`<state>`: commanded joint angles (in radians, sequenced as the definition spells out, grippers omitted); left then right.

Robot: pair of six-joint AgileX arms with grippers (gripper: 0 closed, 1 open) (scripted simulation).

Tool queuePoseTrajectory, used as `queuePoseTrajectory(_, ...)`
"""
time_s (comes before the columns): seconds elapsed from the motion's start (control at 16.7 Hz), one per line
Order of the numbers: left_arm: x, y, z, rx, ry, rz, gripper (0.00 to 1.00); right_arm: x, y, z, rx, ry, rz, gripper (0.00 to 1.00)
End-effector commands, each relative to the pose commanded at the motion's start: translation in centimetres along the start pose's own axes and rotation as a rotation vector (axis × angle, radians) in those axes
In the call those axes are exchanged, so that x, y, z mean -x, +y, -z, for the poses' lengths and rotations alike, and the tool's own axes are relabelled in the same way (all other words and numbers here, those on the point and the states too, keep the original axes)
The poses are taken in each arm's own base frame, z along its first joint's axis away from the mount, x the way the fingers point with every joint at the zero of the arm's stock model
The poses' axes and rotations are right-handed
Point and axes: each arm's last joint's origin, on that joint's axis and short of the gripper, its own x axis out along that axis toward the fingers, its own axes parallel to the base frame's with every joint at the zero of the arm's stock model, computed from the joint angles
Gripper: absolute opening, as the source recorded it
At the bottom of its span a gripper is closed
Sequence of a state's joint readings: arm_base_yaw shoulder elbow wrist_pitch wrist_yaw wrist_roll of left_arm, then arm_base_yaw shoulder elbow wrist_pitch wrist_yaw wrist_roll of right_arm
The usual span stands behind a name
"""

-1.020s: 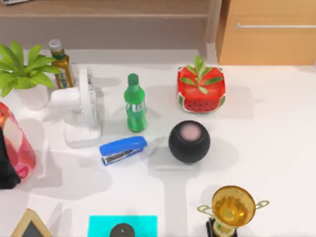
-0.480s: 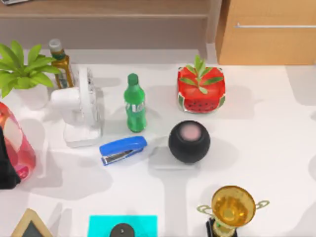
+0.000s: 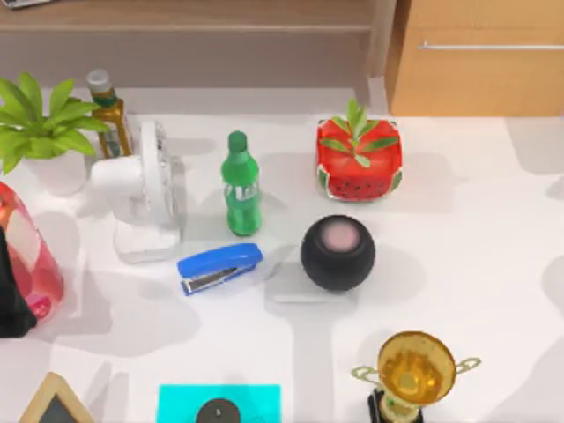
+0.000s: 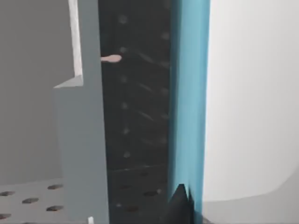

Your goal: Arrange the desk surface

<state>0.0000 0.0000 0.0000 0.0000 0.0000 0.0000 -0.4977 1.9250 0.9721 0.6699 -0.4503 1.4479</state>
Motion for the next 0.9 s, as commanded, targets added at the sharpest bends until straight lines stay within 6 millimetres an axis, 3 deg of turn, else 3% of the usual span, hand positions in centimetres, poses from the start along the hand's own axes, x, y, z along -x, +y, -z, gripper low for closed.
queuePoseTrajectory(0.18,0.00,0.00,0.00,0.000,0.000,0.000,1.00,-1.24,-0.27,-0.12,-0.008,-0.005,0.010,0.00)
queuePoseTrajectory(0.36,0.00,0.00,0.00,0.000,0.000,0.000,1.00,-1.27,-0.28,-0.13,-0.008,-0.005,0.010,0.00)
queuePoseTrajectory(0.9,0.00,0.00,0.00,0.000,0.000,0.000,1.00,-1.27,-0.28,-0.13,-0.008,-0.005,0.010,0.68)
